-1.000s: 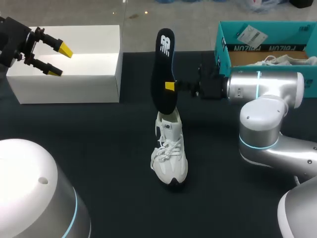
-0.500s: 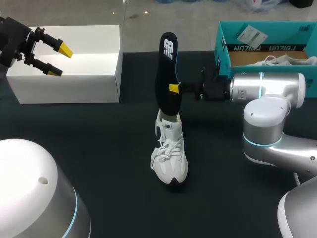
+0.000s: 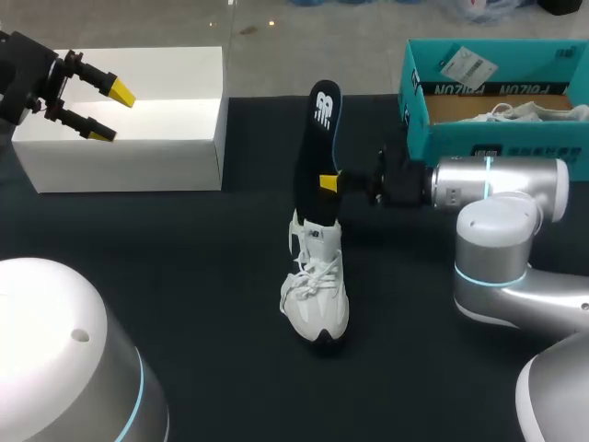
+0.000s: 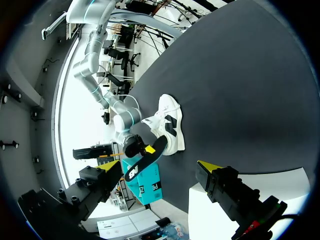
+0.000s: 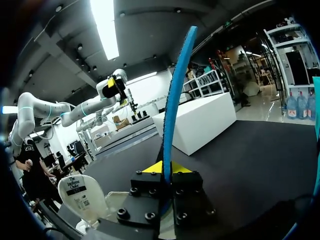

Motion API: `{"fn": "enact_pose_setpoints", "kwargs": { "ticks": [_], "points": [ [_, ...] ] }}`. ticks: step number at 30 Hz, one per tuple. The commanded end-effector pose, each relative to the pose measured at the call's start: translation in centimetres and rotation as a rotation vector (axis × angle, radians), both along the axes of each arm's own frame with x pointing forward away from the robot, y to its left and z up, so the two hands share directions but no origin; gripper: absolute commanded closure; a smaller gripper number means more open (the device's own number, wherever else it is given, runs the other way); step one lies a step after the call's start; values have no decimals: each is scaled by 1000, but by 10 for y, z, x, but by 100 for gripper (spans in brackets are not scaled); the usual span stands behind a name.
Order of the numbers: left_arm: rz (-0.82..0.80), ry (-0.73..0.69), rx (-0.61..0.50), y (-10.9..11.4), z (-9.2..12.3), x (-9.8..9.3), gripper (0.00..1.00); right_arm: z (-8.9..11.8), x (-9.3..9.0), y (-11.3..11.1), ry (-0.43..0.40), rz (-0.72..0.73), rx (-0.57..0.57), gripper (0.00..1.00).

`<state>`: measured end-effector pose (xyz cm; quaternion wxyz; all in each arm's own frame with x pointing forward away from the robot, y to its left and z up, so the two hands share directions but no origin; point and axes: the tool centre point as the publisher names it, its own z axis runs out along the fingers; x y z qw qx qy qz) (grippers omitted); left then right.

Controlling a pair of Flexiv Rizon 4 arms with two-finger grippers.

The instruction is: Take the shoe out of the shoebox, open the shoe tongue, remove and reinsert the insole, then place the shoe into the shoebox

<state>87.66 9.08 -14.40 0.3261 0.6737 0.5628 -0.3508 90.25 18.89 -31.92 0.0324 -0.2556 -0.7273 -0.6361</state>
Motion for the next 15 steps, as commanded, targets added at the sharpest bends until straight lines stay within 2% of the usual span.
{"fn": "enact_pose_setpoints", "kwargs": {
  "ticks": [1,15],
  "points": [
    [0,-1,4,0,1,0,0,-6,-13,-2,-1,-12,-3,100],
    [0,-1,4,0,1,0,0,-30,-43,-3,49,47,-61,100]
  ]
}}
